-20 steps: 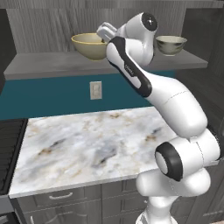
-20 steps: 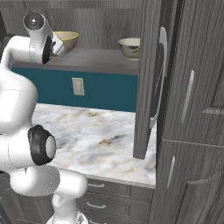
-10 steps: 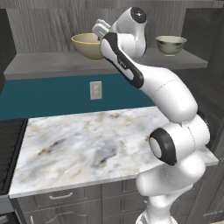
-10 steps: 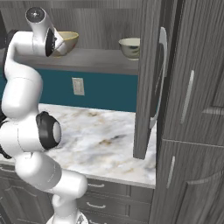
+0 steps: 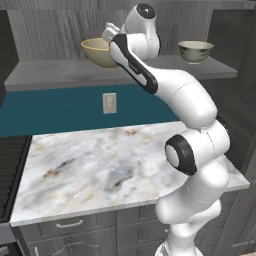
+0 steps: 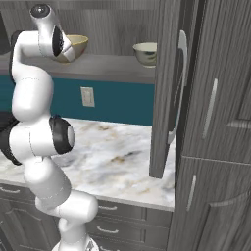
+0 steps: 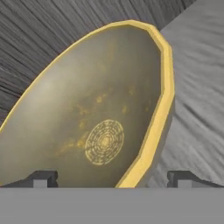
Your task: Take the smaller bowl and place it next to the appetizer plate on the dining counter , and place the larger bowl next to the plate with cooked food.
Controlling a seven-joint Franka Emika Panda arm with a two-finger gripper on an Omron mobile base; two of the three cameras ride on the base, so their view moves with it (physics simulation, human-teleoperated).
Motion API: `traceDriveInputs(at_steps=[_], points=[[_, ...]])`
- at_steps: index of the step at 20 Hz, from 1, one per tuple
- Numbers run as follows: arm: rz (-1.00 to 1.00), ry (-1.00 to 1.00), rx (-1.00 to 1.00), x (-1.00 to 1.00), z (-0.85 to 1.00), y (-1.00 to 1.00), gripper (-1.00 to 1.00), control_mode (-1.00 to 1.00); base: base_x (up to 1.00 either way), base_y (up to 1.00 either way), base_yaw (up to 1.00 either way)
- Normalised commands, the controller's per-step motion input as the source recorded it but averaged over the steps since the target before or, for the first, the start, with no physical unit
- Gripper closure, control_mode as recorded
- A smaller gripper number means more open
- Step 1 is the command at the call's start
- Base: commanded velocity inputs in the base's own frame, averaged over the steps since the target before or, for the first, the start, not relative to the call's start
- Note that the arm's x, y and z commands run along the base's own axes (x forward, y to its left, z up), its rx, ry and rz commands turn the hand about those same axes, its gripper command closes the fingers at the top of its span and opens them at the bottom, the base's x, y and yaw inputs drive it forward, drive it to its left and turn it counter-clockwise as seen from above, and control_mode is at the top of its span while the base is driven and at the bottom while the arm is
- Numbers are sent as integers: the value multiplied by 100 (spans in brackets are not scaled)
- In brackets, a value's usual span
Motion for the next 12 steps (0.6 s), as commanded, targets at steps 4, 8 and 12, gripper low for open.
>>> traceDriveInputs(at_steps=[4,8,12], points=[[-8,11,-2,29,-14,20,100,-100,0,0,0],[-4,4,-1,9,-3,11,100,-100,0,0,0],[0,-4,0,-23,-9,-3,100,-100,0,0,0]])
